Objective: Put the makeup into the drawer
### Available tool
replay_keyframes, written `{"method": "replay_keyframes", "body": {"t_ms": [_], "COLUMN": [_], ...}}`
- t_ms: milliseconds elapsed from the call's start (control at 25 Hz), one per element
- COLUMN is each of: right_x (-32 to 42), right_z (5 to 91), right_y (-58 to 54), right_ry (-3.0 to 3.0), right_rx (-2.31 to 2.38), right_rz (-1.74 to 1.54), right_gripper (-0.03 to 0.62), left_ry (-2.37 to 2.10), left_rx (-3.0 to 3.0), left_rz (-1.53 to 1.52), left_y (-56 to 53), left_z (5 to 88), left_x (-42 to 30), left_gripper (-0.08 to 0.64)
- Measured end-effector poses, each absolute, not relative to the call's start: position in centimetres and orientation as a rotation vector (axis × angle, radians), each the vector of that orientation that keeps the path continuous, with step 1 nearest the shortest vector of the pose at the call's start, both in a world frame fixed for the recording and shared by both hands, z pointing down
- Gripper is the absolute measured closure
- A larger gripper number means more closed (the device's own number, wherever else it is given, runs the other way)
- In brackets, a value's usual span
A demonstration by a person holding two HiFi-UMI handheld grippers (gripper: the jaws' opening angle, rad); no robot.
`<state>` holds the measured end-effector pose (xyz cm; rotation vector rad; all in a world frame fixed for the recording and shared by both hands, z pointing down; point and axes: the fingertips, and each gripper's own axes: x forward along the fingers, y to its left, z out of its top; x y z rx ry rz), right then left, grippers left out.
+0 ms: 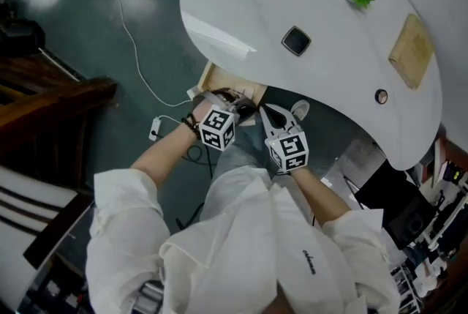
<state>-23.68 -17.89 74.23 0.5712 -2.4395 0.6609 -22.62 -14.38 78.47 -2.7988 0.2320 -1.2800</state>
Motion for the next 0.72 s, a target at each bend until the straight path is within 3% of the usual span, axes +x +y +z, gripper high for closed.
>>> {"method": "replay_keyframes", "body": {"t_ms": [360, 720], "right_x": [-17.2, -6.8], "right_z": [61.3, 50.8], "right_y": [-23.3, -28.0], "right_ry": [-2.596, -2.646], "right_rx": [0.9, 1.325], "right_rz": [0.607, 0.457], "right_gripper": [0.575, 0.575], "left_ry": [1.213, 1.7], "left_rx": [-2.957, -2.751], "left_rz": [-0.584, -0.145], "left_y": [-21.0, -27.0], "left_z": [58.6, 46.0], "left_x": [-20.7, -22.8], "left_gripper": [0.535, 0.535]}}
